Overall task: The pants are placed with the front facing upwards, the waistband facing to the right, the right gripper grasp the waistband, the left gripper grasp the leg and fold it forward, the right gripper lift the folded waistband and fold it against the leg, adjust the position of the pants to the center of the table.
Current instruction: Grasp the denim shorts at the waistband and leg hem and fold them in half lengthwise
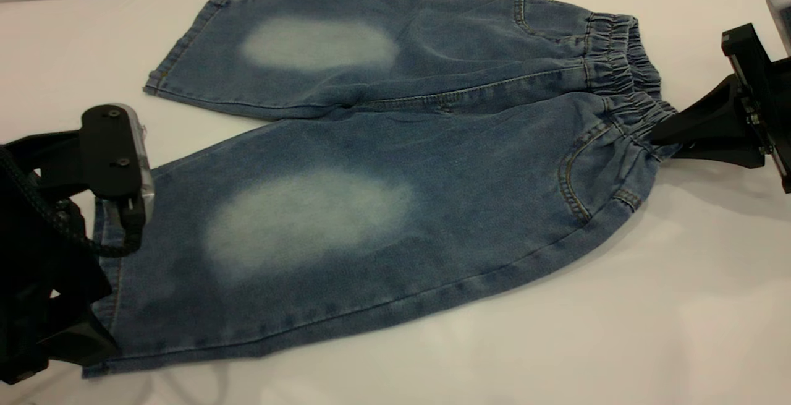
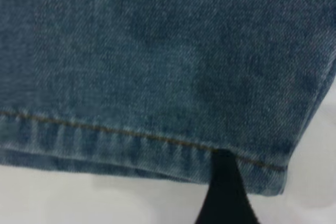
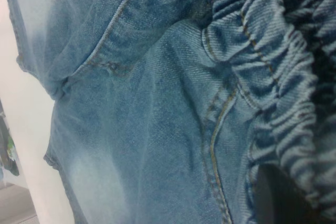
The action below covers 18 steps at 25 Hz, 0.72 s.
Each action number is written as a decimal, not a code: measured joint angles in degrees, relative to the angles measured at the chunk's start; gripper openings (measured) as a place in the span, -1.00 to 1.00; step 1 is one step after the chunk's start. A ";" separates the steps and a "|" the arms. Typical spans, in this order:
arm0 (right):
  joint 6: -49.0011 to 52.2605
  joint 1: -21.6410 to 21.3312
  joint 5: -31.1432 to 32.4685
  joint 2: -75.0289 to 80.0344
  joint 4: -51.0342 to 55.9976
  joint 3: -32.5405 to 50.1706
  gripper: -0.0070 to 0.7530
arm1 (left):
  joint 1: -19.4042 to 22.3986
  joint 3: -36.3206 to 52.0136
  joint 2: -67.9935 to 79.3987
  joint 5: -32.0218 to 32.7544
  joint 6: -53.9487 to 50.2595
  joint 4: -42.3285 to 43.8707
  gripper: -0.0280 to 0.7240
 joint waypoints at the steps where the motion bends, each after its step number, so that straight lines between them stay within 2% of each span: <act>1: 0.00 0.00 0.15 0.00 0.00 0.00 -0.88 | 0.00 0.00 0.49 0.00 0.23 -0.01 0.28; 18: 0.00 0.00 0.96 0.00 0.23 0.00 -0.86 | 0.00 0.00 6.51 -4.41 0.22 -0.01 0.28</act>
